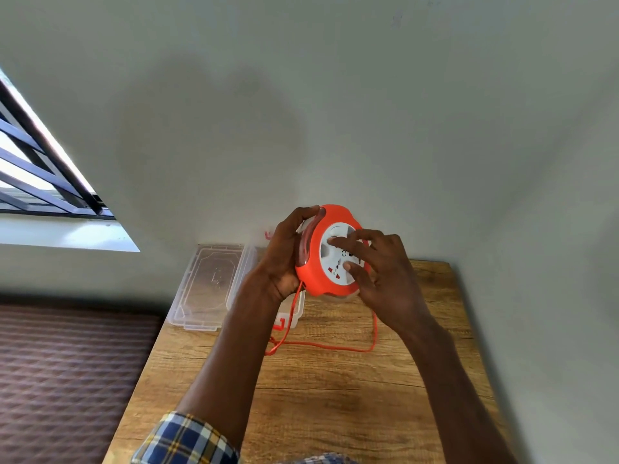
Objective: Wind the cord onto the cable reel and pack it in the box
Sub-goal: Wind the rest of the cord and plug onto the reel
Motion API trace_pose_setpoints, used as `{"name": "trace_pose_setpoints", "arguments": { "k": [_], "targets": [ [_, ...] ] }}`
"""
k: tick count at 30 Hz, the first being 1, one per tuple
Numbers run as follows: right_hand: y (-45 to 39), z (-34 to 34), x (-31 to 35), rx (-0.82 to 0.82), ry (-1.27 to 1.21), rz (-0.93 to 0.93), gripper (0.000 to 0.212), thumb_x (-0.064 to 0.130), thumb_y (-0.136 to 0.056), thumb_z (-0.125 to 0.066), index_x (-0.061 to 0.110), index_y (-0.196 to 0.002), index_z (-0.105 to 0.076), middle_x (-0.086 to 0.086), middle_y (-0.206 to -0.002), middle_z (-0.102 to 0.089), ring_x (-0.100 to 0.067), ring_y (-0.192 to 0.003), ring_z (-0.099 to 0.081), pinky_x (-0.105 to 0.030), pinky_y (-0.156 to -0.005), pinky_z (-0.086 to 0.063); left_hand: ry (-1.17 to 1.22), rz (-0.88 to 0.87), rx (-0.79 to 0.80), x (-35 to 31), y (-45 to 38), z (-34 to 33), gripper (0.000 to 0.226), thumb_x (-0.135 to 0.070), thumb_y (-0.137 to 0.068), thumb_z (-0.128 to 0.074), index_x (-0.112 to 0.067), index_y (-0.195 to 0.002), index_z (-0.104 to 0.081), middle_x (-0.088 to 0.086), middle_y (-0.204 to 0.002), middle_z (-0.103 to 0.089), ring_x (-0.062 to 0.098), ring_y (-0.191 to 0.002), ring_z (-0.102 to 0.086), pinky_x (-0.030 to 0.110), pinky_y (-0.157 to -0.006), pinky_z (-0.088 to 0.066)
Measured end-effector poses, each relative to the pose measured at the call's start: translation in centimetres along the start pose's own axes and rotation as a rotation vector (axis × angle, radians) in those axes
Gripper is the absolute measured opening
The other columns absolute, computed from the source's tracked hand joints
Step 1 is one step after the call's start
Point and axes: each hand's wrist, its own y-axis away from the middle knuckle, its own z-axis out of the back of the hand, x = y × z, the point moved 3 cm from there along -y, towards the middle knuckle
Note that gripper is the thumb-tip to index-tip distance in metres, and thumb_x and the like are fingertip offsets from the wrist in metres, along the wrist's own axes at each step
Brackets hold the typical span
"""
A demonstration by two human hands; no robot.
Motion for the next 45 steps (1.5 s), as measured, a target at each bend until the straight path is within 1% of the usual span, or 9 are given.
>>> {"name": "trace_pose_setpoints", "arguments": {
  "k": [5, 11, 15, 20, 24, 29, 36, 42, 45],
  "targets": [
    [-0.3, 0.2, -0.4, 0.135, -0.068, 0.0, 0.06, 0.024, -0.092, -0.074, 0.061, -0.135, -0.051, 0.031, -0.139, -0.049, -0.01, -0.121, -0.043, -0.031, -0.092, -0.048, -0.016, 0.003, -0.026, 0.1, 0.1, 0.5, 0.052, -0.053, -0.092, -0.07, -0.012, -0.122, -0.077, 0.017, -0.118, -0.075, 0.034, -0.1, -0.073, 0.047, -0.093, -0.058],
    [-0.2, -0.3, -0.2, 0.042, -0.054, -0.018, 0.059, 0.045, -0.087, -0.075, 0.053, -0.138, -0.046, 0.026, -0.134, -0.056, -0.007, -0.118, -0.045, -0.027, -0.086, -0.051, -0.063, -0.014, -0.052, -0.1, 0.3, -0.1, 0.046, -0.053, -0.094, -0.067, -0.013, -0.113, -0.081, 0.016, -0.11, -0.078, 0.033, -0.094, -0.076, 0.045, -0.086, -0.062],
    [-0.3, -0.5, -0.2, -0.011, -0.097, -0.061, 0.06, 0.052, -0.087, -0.069, 0.058, -0.139, -0.039, 0.024, -0.131, -0.057, -0.005, -0.114, -0.046, -0.015, -0.079, -0.039, -0.075, -0.02, -0.065, 0.1, 0.3, -0.6, 0.046, -0.052, -0.098, -0.062, -0.012, -0.116, -0.077, 0.016, -0.107, -0.078, 0.032, -0.093, -0.075, 0.044, -0.086, -0.061],
    [-0.2, -0.3, -0.6, 0.007, -0.124, -0.06, 0.062, 0.038, -0.09, -0.071, 0.056, -0.14, -0.038, 0.016, -0.132, -0.06, -0.009, -0.115, -0.046, -0.02, -0.082, -0.042, -0.059, -0.022, -0.053, 0.1, 0.5, -0.5, 0.047, -0.053, -0.097, -0.063, -0.012, -0.116, -0.078, 0.015, -0.106, -0.078, 0.032, -0.092, -0.076, 0.045, -0.085, -0.062],
    [-0.1, 0.1, -0.9, 0.114, -0.108, 0.023, 0.06, 0.017, -0.093, -0.073, 0.054, -0.136, -0.052, 0.015, -0.132, -0.055, -0.011, -0.12, -0.042, -0.031, -0.094, -0.047, -0.061, -0.007, -0.021, 0.1, 0.6, -0.6, 0.049, -0.053, -0.09, -0.069, -0.012, -0.115, -0.079, 0.015, -0.107, -0.078, 0.031, -0.091, -0.075, 0.043, -0.085, -0.062],
    [0.1, 0.3, -0.6, 0.196, -0.072, 0.072, 0.059, 0.017, -0.092, -0.075, 0.056, -0.132, -0.055, 0.009, -0.144, -0.047, -0.013, -0.131, -0.038, -0.036, -0.102, -0.049, -0.065, 0.007, -0.03, 0.2, 0.5, -0.2, 0.055, -0.056, -0.092, -0.065, -0.012, -0.123, -0.078, 0.017, -0.116, -0.076, 0.032, -0.096, -0.074, 0.047, -0.09, -0.06],
    [0.3, -0.5, -0.4, 0.011, 0.031, -0.029, 0.056, 0.013, -0.085, -0.079, 0.048, -0.127, -0.067, 0.011, -0.128, -0.062, -0.011, -0.112, -0.047, -0.043, -0.087, -0.056, -0.108, 0.001, -0.044, 0.2, 0.5, -0.4, 0.049, -0.056, -0.089, -0.067, -0.016, -0.112, -0.084, 0.015, -0.114, -0.079, 0.03, -0.093, -0.078, 0.044, -0.083, -0.064],
    [0.9, -1.5, 1.1, -0.21, -0.147, -0.305, 0.072, 0.069, -0.069, -0.07, 0.052, -0.137, -0.052, 0.015, -0.102, -0.072, -0.005, -0.09, -0.067, -0.025, -0.073, -0.059, -0.072, -0.01, -0.035, 0.1, 0.3, -0.5, 0.055, -0.053, -0.089, -0.071, -0.011, -0.124, -0.076, 0.017, -0.112, -0.077, 0.034, -0.097, -0.074, 0.046, -0.09, -0.06],
    [0.6, -1.6, 1.3, -0.216, -0.094, -0.294, 0.073, 0.075, -0.073, -0.065, 0.046, -0.139, -0.055, 0.01, -0.107, -0.076, -0.008, -0.091, -0.07, -0.017, -0.07, -0.052, -0.048, -0.015, -0.035, 0.1, 0.3, -0.2, 0.058, -0.055, -0.09, -0.069, -0.012, -0.128, -0.075, 0.017, -0.116, -0.077, 0.035, -0.1, -0.074, 0.049, -0.093, -0.058]
  ]
}}
